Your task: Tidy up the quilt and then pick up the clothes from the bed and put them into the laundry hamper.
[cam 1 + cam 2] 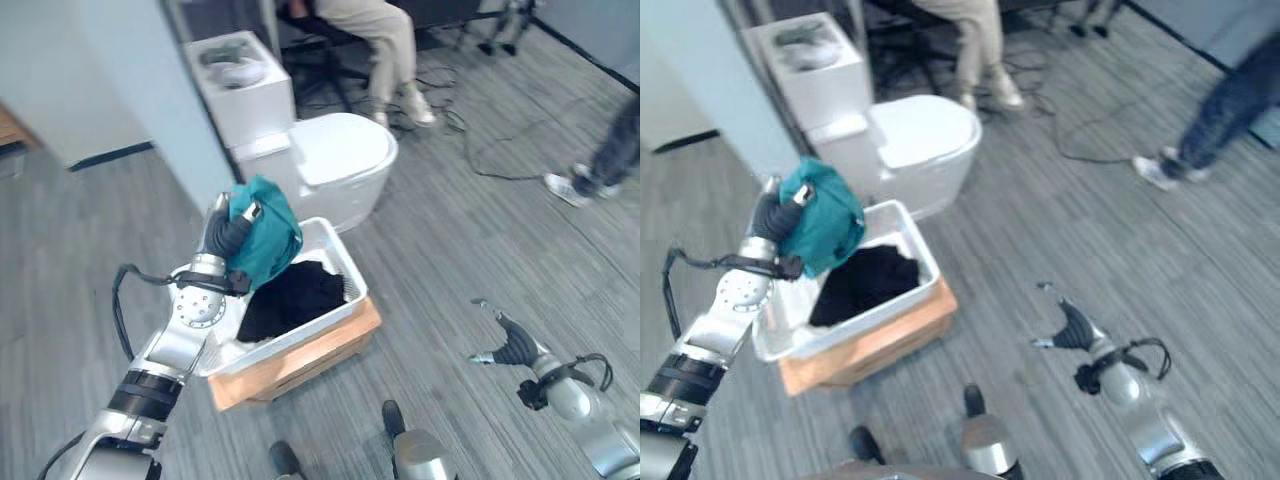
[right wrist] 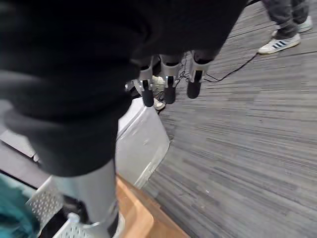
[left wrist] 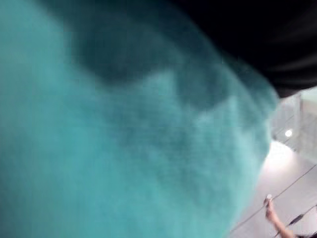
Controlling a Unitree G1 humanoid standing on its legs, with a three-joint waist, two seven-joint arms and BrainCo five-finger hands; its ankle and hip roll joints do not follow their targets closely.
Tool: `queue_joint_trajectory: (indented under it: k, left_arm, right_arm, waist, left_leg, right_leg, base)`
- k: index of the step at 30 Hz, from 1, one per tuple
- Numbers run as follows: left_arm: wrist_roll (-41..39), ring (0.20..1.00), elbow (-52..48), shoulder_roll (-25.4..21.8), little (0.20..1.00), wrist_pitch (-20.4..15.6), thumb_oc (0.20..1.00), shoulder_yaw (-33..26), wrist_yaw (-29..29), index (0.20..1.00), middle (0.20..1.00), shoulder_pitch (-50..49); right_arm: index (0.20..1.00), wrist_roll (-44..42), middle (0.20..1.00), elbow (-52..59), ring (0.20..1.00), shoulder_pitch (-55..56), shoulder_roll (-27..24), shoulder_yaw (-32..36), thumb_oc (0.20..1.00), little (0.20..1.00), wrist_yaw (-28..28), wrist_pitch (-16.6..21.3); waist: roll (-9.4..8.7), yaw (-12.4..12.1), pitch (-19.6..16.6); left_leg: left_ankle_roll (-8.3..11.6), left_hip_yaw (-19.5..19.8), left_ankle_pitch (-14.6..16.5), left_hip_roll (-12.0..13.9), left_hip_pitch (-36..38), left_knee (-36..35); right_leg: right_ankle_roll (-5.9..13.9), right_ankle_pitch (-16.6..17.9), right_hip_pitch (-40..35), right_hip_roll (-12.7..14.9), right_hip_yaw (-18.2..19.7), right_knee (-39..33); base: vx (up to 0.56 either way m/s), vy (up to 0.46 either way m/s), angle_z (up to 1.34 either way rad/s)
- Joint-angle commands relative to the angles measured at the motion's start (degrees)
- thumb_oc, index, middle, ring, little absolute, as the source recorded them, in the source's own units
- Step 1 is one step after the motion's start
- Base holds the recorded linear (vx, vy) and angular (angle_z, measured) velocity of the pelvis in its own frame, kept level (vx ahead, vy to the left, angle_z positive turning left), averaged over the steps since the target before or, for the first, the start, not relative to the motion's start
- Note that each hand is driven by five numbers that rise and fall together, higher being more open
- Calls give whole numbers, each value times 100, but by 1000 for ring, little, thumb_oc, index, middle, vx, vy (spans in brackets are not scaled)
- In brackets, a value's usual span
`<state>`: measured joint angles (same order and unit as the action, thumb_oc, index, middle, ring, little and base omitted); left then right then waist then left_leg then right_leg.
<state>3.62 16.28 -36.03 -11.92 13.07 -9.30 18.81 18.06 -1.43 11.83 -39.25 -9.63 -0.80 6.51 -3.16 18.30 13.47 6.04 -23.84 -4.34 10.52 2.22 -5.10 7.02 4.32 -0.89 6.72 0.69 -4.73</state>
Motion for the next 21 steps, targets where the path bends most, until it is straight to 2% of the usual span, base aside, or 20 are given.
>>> queue_joint_trajectory:
  k: [1, 2, 3, 7, 10, 12, 16, 17, 18, 19, 21]
  left_arm:
    - [229, 203, 774, 295, 203, 44, 203, 86, -148, 203, 203, 316]
    - [131, 504, 1042, 424, 504, 120, 504, 106, -73, 504, 504, 269]
    - [-14, 1000, 1333, 590, 1000, 138, 1000, 133, -43, 1000, 1000, 265]
    - [-324, 1000, 1709, 811, 1000, 163, 1000, 90, 51, 1000, 1000, 66]
    - [-669, 1000, 1608, 860, 1000, 70, 1000, -111, 23, 1000, 1000, -230]
    - [-1055, 1000, 1175, 701, 1000, -210, 1000, -343, -35, 1000, 1000, -439]
    - [-1392, 1000, 767, 331, 1000, -504, 1000, -702, -120, 1000, 1000, -588]
    - [-1393, 1000, 761, 320, 1000, -502, 1000, -713, -119, 1000, 1000, -593]
    - [-1465, 1000, 541, 150, 1000, -609, 1000, -959, -219, 1000, 1000, -712]
    - [-1465, 1000, 532, 138, 1000, -606, 1000, -973, -219, 1000, 1000, -719]
    - [-1694, 1000, 403, 55, 1000, -662, 1000, -1281, -175, 1000, 1000, -1053]
  right_arm:
    - [1000, 22, 1000, -129, 1000, -267, -13, -280, 1000, 1000, -56, 322]
    - [1000, 50, 1000, -149, 1000, -246, 5, -286, 1000, 1000, -64, 313]
    - [1000, 51, 1000, -261, 1000, -267, 30, -360, 1000, 1000, -63, 286]
    - [1000, 88, 1000, -536, 1000, -294, 98, -437, 1000, 1000, -14, 236]
    - [1000, 127, 1000, -694, 1000, -304, 151, -442, 1000, 1000, 69, 212]
    - [1000, 196, 1000, -1077, 1000, -292, 192, -516, 1000, 1000, 150, 198]
    - [1000, 403, 1000, -1816, 1000, -379, 356, -694, 1000, 1000, 284, 144]
    - [1000, 407, 1000, -1835, 1000, -400, 368, -710, 1000, 1000, 294, 153]
    - [1000, 477, 1000, -2449, 1000, -483, 589, -845, 1000, 1000, 401, 89]
    - [1000, 480, 1000, -2474, 1000, -507, 604, -864, 1000, 1000, 414, 100]
    - [1000, 420, 1000, -3355, 1000, -724, 1047, -1075, 1000, 1000, 488, 24]
  waist:
    - [-88, 27, -195]
    - [-94, 66, -172]
    - [-88, 78, -168]
    - [-66, 85, -153]
    - [-42, 32, -158]
    - [8, -109, -161]
    - [81, -373, -194]
    - [72, -366, -198]
    - [127, -531, -218]
    - [115, -522, -219]
    - [146, -734, -290]
  left_leg:
    - [407, -295, 276, 384, 453, 10]
    - [408, -312, 266, 388, 407, 10]
    - [404, -314, 257, 386, 360, 10]
    - [399, -329, 240, 378, 303, 10]
    - [390, -328, 247, 372, 355, 10]
    - [385, -227, 251, 357, 432, 10]
    - [378, -13, 249, 315, 513, 10]
    - [380, -12, 214, 320, 488, 10]
    - [369, 123, 240, 293, 527, 10]
    - [370, 124, 207, 297, 505, 10]
    - [360, 292, 196, 256, 517, 10]
  right_leg:
    - [442, 33, 537, 192, -87, -27]
    - [442, 44, 601, 186, -71, -19]
    - [437, 52, 651, 185, -54, -16]
    - [416, 57, 713, 174, -28, -14]
    - [390, 27, 633, 171, -17, -21]
    - [358, -25, 462, 193, -90, -14]
    - [332, -84, 187, 241, -255, -4]
    - [319, -53, 206, 235, -254, -14]
    - [315, -102, 75, 273, -340, 2]
    - [304, -72, 92, 268, -339, -7]
    - [292, -91, -60, 306, -478, -12]
  base:
    - [-75, 19, -25]
    - [-63, 17, -21]
    - [-48, 14, -14]
    - [-9, 8, -6]
    - [10, 7, 0]
    - [19, 6, 4]
    - [12, -5, 24]
    - [-12, 3, 35]
    - [-19, -2, 20]
    - [20, 7, 24]
    - [2, -2, 33]
